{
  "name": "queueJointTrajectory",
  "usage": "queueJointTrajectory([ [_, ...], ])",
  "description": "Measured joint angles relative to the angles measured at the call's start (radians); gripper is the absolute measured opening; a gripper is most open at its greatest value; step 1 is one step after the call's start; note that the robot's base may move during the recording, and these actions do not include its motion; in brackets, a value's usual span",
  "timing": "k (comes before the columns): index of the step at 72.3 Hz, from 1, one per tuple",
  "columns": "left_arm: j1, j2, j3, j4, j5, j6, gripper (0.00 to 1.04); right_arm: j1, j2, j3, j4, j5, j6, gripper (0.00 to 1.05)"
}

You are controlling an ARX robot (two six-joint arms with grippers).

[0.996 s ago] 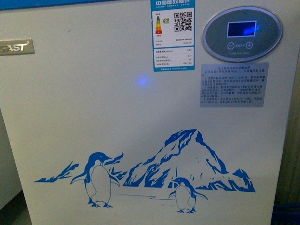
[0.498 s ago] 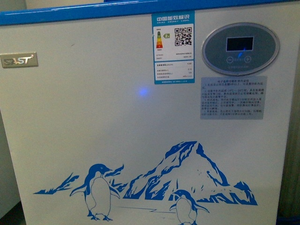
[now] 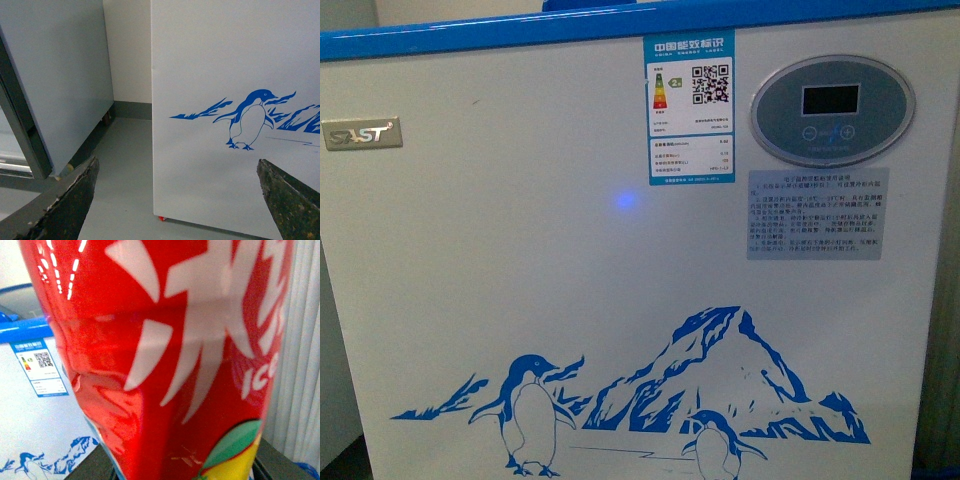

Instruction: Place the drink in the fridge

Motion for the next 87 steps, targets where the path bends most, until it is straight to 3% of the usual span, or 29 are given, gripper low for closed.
queueJointTrajectory([
  [87, 0.000, 0.000, 0.000, 0.000, 0.000, 0.000, 0.97, 0.001, -0.002, -0.005, 0.000, 0.001, 0.000, 0.39],
])
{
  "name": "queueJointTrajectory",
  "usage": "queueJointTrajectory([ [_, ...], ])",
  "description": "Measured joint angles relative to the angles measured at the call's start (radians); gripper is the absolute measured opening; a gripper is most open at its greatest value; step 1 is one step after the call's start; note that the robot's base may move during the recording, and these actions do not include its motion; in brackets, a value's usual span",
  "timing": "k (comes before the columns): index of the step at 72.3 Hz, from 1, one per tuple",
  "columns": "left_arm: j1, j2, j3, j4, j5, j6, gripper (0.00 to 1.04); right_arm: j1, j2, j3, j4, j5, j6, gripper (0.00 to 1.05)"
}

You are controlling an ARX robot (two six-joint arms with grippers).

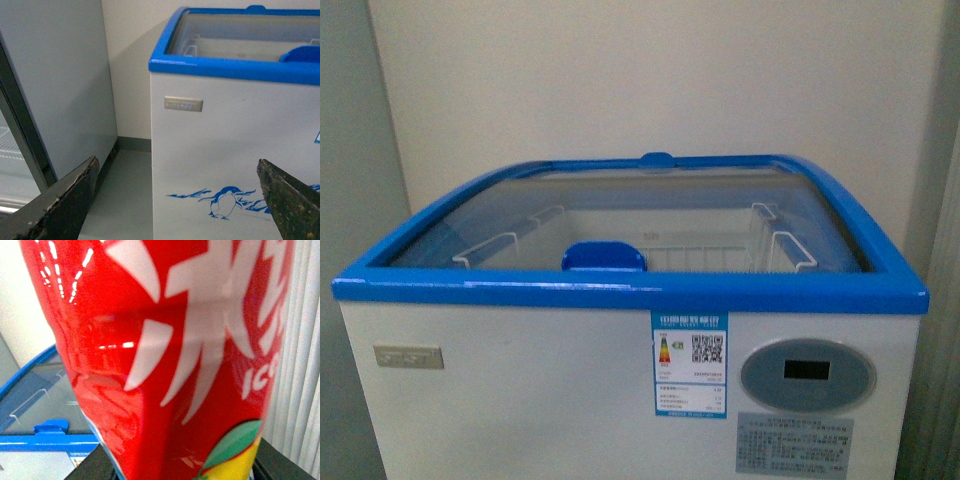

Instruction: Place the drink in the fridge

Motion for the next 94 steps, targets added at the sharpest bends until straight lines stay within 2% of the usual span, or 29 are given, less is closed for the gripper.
queueJointTrajectory([
  [4, -0.003, 0.024, 0.020, -0.056, -0.006, -0.035, 0.97, 0.000, 0.000, 0.000, 0.000, 0.000, 0.000, 0.39],
  [5, -0.003, 0.063, 0.048, -0.127, 0.001, -0.075, 0.97, 0.000, 0.000, 0.000, 0.000, 0.000, 0.000, 0.39],
  [8, -0.004, 0.137, 0.083, -0.206, 0.018, -0.138, 0.97, 0.000, 0.000, 0.000, 0.000, 0.000, 0.000, 0.39],
  [13, -0.013, 0.275, 0.095, -0.185, 0.034, -0.209, 0.97, 0.000, 0.000, 0.000, 0.000, 0.000, 0.000, 0.39],
  [19, -0.018, 0.420, 0.097, -0.032, 0.082, -0.206, 0.97, 0.001, 0.000, 0.000, 0.000, 0.001, 0.000, 0.39],
  [23, -0.018, 0.599, 0.121, 0.178, 0.142, -0.158, 0.97, 0.001, 0.000, 0.000, 0.000, 0.001, 0.000, 0.39],
  [31, -0.029, 0.873, 0.219, 0.465, 0.228, -0.053, 0.97, 0.001, 0.000, 0.000, 0.000, 0.000, 0.000, 0.39],
  [36, -0.048, 1.032, 0.312, 0.597, 0.290, 0.038, 0.97, 0.001, 0.000, 0.000, 0.000, 0.000, 0.000, 0.39],
  [42, -0.080, 1.202, 0.455, 0.657, 0.361, 0.173, 0.97, 0.001, 0.000, 0.000, 0.000, 0.000, 0.000, 0.39],
  [48, -0.129, 1.388, 0.667, 0.605, 0.465, 0.381, 0.97, 0.001, 0.000, 0.000, 0.000, 0.000, 0.000, 0.39],
  [57, -0.174, 1.508, 0.858, 0.475, 0.529, 0.600, 0.97, 0.001, 0.000, 0.000, 0.000, 0.000, 0.000, 0.39],
  [73, -0.219, 1.723, 1.120, 0.220, 0.557, 0.998, 0.97, 0.001, 0.000, 0.000, 0.000, 0.000, 0.000, 0.39],
  [94, -0.219, 1.878, 1.320, 0.164, 0.543, 1.089, 0.97, 0.001, 0.000, 0.000, 0.000, 0.001, 0.000, 0.39],
])
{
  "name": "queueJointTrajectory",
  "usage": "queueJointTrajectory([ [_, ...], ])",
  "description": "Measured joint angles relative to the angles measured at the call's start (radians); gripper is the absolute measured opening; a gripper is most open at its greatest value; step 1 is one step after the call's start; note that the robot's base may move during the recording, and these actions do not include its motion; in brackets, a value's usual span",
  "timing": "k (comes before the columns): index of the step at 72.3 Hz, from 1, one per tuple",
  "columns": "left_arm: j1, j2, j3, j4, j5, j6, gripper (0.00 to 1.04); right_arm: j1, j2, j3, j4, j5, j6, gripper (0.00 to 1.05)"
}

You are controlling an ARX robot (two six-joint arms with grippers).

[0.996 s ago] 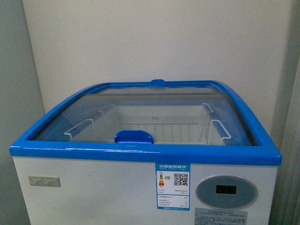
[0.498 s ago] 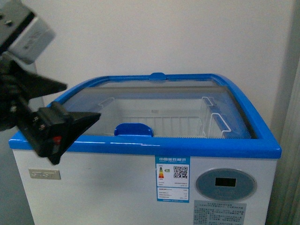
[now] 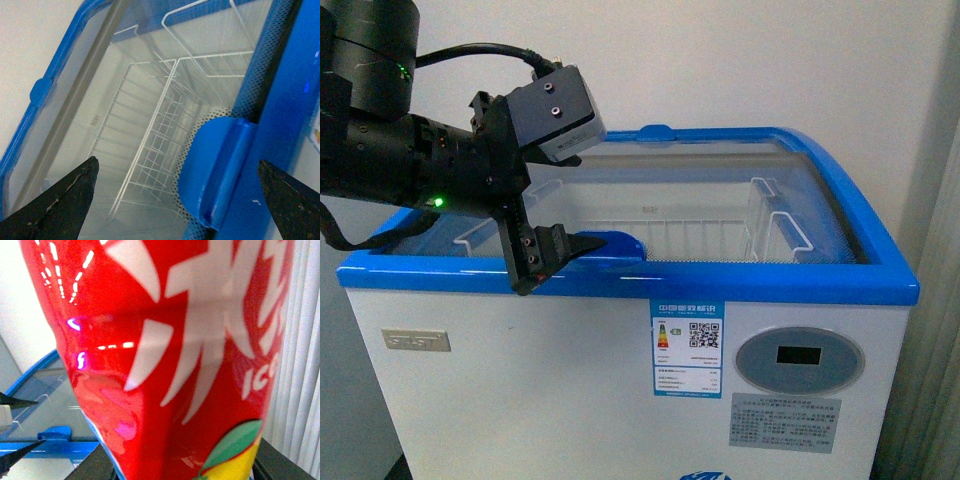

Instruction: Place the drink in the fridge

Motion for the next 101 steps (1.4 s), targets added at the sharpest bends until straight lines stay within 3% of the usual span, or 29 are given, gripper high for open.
queueJointTrajectory([
  [23, -0.002, 0.149, 0.177, -0.054, -0.001, 0.029, 0.97, 0.000, 0.000, 0.000, 0.000, 0.000, 0.000, 0.39],
  [36, -0.009, 0.297, 0.434, -0.122, -0.021, 0.018, 0.97, 0.000, 0.000, 0.000, 0.000, 0.000, 0.000, 0.39],
  [47, -0.021, 0.454, 0.712, -0.156, -0.140, 0.010, 0.97, 0.000, 0.000, 0.000, 0.000, 0.000, 0.000, 0.39],
  [59, -0.034, 0.695, 1.136, -0.239, -0.393, -0.040, 0.97, 0.000, 0.000, 0.000, 0.000, 0.000, 0.000, 0.39],
  [70, -0.034, 0.787, 1.292, -0.270, -0.462, -0.092, 0.97, 0.000, 0.000, 0.000, 0.000, 0.002, 0.000, 0.39],
  [77, -0.047, 0.854, 1.392, -0.250, -0.563, -0.182, 0.97, 0.000, 0.000, 0.000, 0.000, -0.003, 0.000, 0.39],
  [85, -0.051, 0.825, 1.304, -0.126, -0.713, -0.382, 0.97, 0.001, 0.000, 0.000, 0.000, -0.003, 0.000, 0.39],
  [92, -0.055, 0.703, 1.066, -0.047, -0.849, -0.610, 0.97, 0.001, 0.000, 0.000, 0.000, -0.003, 0.000, 0.39],
  [101, 0.033, 0.409, 0.647, -0.044, -0.817, -0.944, 0.97, 0.001, 0.000, 0.000, 0.000, 0.005, 0.000, 0.39],
])
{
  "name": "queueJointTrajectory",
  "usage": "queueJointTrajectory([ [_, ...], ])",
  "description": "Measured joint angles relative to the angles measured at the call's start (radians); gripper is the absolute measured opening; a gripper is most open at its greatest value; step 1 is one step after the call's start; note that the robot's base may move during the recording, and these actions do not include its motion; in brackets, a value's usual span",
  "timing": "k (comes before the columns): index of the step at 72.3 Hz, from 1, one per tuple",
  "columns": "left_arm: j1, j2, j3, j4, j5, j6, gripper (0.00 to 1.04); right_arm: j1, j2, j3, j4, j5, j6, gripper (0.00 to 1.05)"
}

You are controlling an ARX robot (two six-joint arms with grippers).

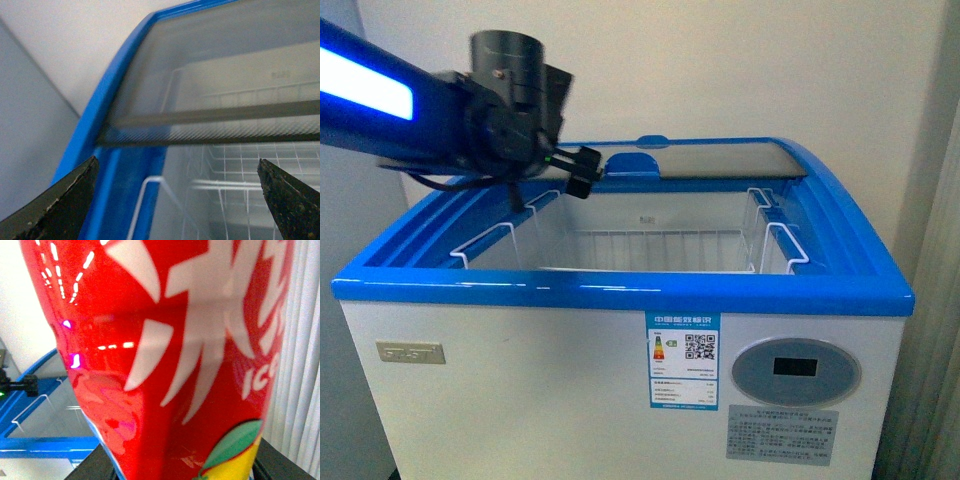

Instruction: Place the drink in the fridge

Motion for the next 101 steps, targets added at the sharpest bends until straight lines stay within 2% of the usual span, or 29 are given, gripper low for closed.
queueJointTrajectory([
  [5, 0.039, -0.130, -0.178, 0.001, 0.032, -0.095, 0.97, 0.000, 0.000, 0.000, 0.000, -0.007, 0.000, 0.39],
  [12, 0.073, -0.341, -0.486, 0.025, 0.123, -0.205, 0.97, 0.000, 0.000, 0.000, 0.000, -0.008, 0.000, 0.39],
  [28, 0.113, -0.752, -0.959, 0.070, 0.256, -0.294, 0.96, 0.000, 0.000, 0.000, 0.000, -0.004, 0.000, 0.39],
  [31, 0.125, -0.840, -1.063, 0.182, 0.238, -0.268, 0.90, 0.000, 0.000, 0.000, 0.000, -0.005, 0.000, 0.39],
  [36, 0.165, -1.007, -1.251, 0.383, 0.268, -0.215, 0.78, 0.000, 0.000, 0.000, 0.000, -0.006, 0.000, 0.39],
  [43, 0.187, -1.221, -1.450, 0.431, 0.267, -0.186, 0.64, 0.000, 0.001, 0.000, -0.003, -0.010, 0.000, 0.39],
  [45, 0.188, -1.284, -1.511, 0.438, 0.267, -0.180, 0.59, -0.011, 0.021, 0.019, -0.052, -0.038, -0.013, 0.39],
  [46, 0.188, -1.302, -1.529, 0.439, 0.268, -0.177, 0.57, -0.032, 0.040, 0.063, -0.140, -0.091, -0.039, 0.39],
  [51, 0.188, -1.368, -1.607, 0.452, 0.272, -0.170, 0.46, -0.090, 0.116, 0.191, -0.396, -0.223, -0.143, 0.39],
  [52, 0.188, -1.373, -1.617, 0.454, 0.272, -0.169, 0.44, -0.112, 0.144, 0.238, -0.487, -0.259, -0.177, 0.39],
  [56, 0.188, -1.394, -1.658, 0.458, 0.275, -0.165, 0.36, -0.143, 0.216, 0.324, -0.665, -0.348, -0.296, 0.39],
  [59, 0.188, -1.404, -1.689, 0.459, 0.275, -0.163, 0.28, -0.147, 0.270, 0.361, -0.738, -0.380, -0.395, 0.39],
  [64, 0.189, -1.432, -1.727, 0.462, 0.274, -0.162, 0.18, -0.142, 0.341, 0.391, -0.742, -0.391, -0.533, 0.39],
  [72, 0.189, -1.484, -1.765, 0.464, 0.275, -0.161, 0.02, -0.106, 0.490, 0.485, -0.663, -0.361, -0.761, 0.39],
  [88, 0.188, -1.565, -1.829, 0.452, 0.275, -0.158, 0.03, 0.049, 0.856, 0.745, -0.620, -0.242, -1.197, 0.39],
  [101, 0.188, -1.638, -1.871, 0.420, 0.275, -0.158, 0.03, 0.162, 1.100, 0.922, -0.552, -0.155, -1.421, 0.39],
])
